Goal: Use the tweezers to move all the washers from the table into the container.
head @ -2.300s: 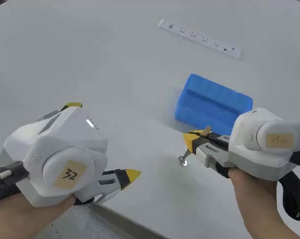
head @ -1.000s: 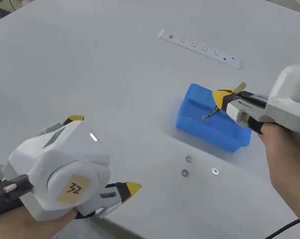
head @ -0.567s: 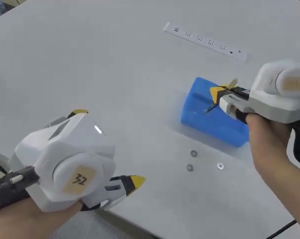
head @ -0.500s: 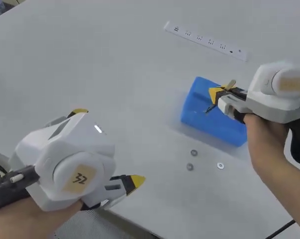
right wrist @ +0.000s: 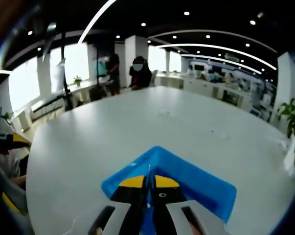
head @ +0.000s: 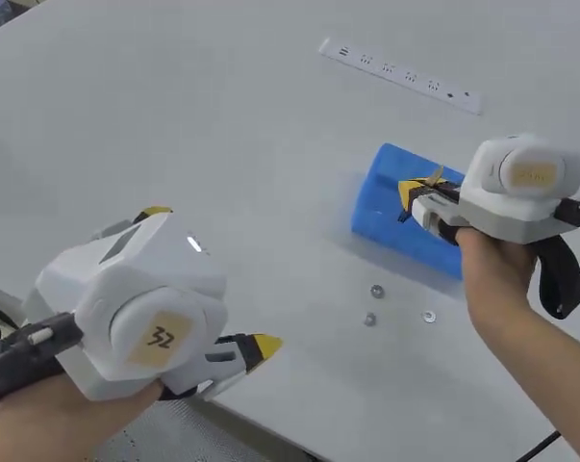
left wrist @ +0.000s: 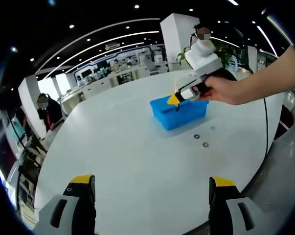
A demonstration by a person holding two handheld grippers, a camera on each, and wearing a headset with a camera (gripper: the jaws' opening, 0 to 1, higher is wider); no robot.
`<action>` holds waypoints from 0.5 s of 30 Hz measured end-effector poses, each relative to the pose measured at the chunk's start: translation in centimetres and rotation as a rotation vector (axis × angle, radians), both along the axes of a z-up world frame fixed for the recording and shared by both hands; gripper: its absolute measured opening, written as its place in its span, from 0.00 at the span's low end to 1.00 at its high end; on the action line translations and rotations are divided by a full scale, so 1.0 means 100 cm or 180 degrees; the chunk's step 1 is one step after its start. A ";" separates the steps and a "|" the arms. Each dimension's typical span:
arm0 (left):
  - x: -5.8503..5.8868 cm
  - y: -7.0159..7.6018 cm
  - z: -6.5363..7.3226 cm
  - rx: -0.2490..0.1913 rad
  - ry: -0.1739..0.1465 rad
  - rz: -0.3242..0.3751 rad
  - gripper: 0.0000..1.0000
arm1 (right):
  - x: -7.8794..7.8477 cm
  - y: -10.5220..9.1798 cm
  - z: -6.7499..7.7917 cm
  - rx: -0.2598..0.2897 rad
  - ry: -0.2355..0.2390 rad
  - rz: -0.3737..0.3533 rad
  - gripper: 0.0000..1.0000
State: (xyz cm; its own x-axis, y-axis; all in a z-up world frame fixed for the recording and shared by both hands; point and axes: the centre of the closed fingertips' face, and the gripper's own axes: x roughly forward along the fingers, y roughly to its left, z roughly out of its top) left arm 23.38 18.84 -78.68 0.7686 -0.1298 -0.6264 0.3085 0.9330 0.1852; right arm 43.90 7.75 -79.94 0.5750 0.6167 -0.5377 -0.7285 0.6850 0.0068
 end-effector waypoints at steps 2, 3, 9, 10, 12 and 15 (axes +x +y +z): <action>0.000 0.000 0.000 0.0007 0.0001 -0.0003 0.99 | -0.001 0.000 0.000 -0.0012 -0.0016 0.0008 0.02; 0.000 0.000 0.000 0.0007 0.0001 -0.0005 0.99 | -0.001 0.001 0.000 -0.0029 -0.0036 0.0024 0.02; 0.000 0.000 0.000 0.0003 -0.0008 -0.0001 0.99 | -0.001 0.000 0.000 -0.0040 -0.0059 0.0012 0.02; 0.000 0.001 0.000 0.0004 -0.0007 0.0002 0.99 | -0.001 -0.001 0.000 -0.0020 -0.0039 -0.0007 0.02; 0.000 0.001 0.001 0.0005 -0.0012 0.0006 0.99 | 0.001 -0.003 0.001 0.0043 0.0048 -0.0109 0.03; -0.001 0.001 0.000 0.0004 -0.0001 0.0002 0.99 | 0.006 -0.004 0.012 0.0360 0.0128 -0.0276 0.03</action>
